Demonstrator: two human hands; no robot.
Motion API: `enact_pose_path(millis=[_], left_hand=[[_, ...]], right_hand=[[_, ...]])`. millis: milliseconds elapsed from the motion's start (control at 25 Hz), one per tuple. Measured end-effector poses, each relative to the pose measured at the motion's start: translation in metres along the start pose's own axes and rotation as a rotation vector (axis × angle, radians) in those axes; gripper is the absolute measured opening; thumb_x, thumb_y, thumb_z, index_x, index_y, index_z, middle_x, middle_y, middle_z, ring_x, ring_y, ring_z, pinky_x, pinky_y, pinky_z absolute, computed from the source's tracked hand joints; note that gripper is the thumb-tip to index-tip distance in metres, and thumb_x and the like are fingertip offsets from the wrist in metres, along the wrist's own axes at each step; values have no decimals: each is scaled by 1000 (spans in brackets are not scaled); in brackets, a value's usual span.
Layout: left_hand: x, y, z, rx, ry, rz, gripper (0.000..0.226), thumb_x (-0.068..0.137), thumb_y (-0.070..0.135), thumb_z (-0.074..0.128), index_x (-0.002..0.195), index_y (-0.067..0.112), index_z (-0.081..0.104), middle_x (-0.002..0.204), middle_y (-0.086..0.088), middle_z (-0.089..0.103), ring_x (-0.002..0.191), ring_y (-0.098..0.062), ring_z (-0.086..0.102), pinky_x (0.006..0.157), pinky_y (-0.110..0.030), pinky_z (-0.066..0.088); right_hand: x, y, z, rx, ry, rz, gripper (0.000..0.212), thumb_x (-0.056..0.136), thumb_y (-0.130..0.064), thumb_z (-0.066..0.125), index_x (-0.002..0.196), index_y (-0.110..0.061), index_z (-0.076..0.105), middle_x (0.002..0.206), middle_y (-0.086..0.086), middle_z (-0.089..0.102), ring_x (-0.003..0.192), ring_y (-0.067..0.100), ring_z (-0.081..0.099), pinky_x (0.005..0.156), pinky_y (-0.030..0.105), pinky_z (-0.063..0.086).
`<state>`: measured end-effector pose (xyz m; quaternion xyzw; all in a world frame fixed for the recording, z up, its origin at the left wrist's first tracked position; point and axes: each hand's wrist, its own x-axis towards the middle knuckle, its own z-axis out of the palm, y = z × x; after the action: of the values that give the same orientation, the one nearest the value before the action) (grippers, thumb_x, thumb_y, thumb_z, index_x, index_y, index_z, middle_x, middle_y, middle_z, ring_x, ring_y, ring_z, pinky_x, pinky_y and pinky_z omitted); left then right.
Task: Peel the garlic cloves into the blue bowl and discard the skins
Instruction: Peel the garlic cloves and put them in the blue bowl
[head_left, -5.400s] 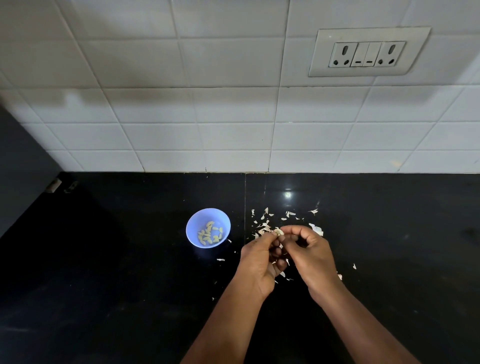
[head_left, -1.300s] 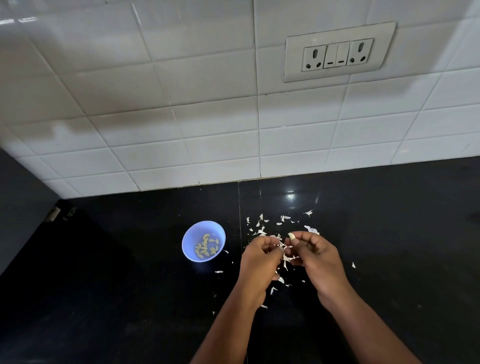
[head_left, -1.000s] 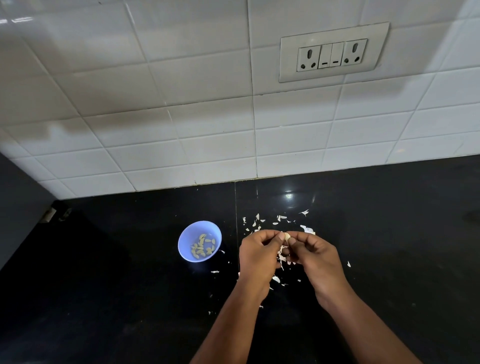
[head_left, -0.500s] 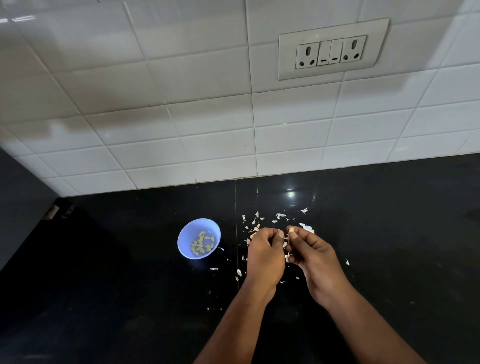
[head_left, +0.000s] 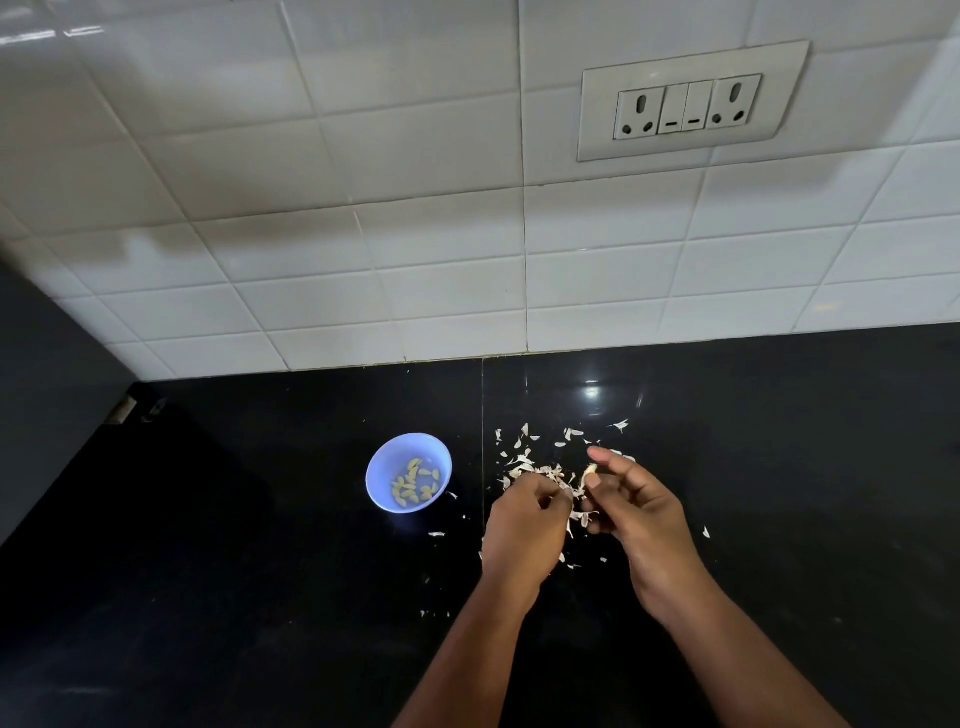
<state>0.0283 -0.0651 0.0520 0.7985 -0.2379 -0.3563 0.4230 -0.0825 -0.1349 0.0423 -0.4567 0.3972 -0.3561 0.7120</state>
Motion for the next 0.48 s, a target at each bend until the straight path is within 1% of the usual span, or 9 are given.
enact_pose_path(millis=[40, 120, 160, 240, 320, 400, 480], left_hand=[[-2, 2, -1, -3, -10, 5, 9, 87, 43, 60, 86, 40, 68, 76, 16, 70, 63, -9, 62, 69, -44, 59], [-4, 4, -3, 21, -35, 26, 16, 87, 37, 54, 85, 37, 70, 75, 14, 71, 64, -9, 60, 68, -38, 53], [-5, 5, -3, 15, -39, 24, 20, 86, 37, 50, 83, 33, 69, 76, 12, 72, 66, -10, 60, 70, -37, 52], [-3, 5, -2, -61, -38, -30, 25, 85, 39, 44, 78, 28, 66, 76, 10, 73, 75, -15, 64, 76, -39, 54], [-1, 5, 1, -120, -46, -70, 29, 87, 46, 43, 75, 31, 66, 74, 11, 74, 82, -17, 69, 79, -41, 55], [1, 4, 3, -160, -76, -40, 33, 96, 51, 48, 79, 33, 68, 72, 11, 71, 81, -15, 70, 75, -40, 55], [6, 1, 5, -224, -118, 21, 31, 106, 44, 51, 90, 27, 71, 70, 9, 67, 74, -9, 65, 67, -35, 54]], right_hand=[[-1, 0, -1, -22, 5, -11, 22, 97, -6, 69, 114, -17, 76, 85, 6, 70, 73, 12, 66, 61, 28, 54], [-1, -1, -2, -66, 22, -15, 16, 97, -8, 70, 109, -15, 77, 90, 12, 73, 73, 14, 67, 60, 28, 54], [-1, -2, -3, -99, 30, -23, 14, 96, -10, 71, 107, -16, 78, 90, 14, 73, 72, 15, 66, 61, 28, 54], [0, -2, -4, -182, 36, -56, 11, 96, -14, 73, 103, -20, 80, 86, 14, 72, 73, 14, 61, 68, 28, 52], [0, -2, -5, -241, 29, -68, 12, 96, -13, 73, 100, -22, 81, 89, 10, 76, 77, 14, 64, 76, 31, 53], [0, -3, -2, -265, 13, -63, 16, 96, -10, 71, 98, -22, 81, 91, 4, 79, 83, 14, 71, 81, 34, 56], [-1, -4, 2, -290, -4, -76, 17, 97, -8, 70, 97, -21, 81, 92, 3, 80, 88, 18, 75, 84, 38, 59]])
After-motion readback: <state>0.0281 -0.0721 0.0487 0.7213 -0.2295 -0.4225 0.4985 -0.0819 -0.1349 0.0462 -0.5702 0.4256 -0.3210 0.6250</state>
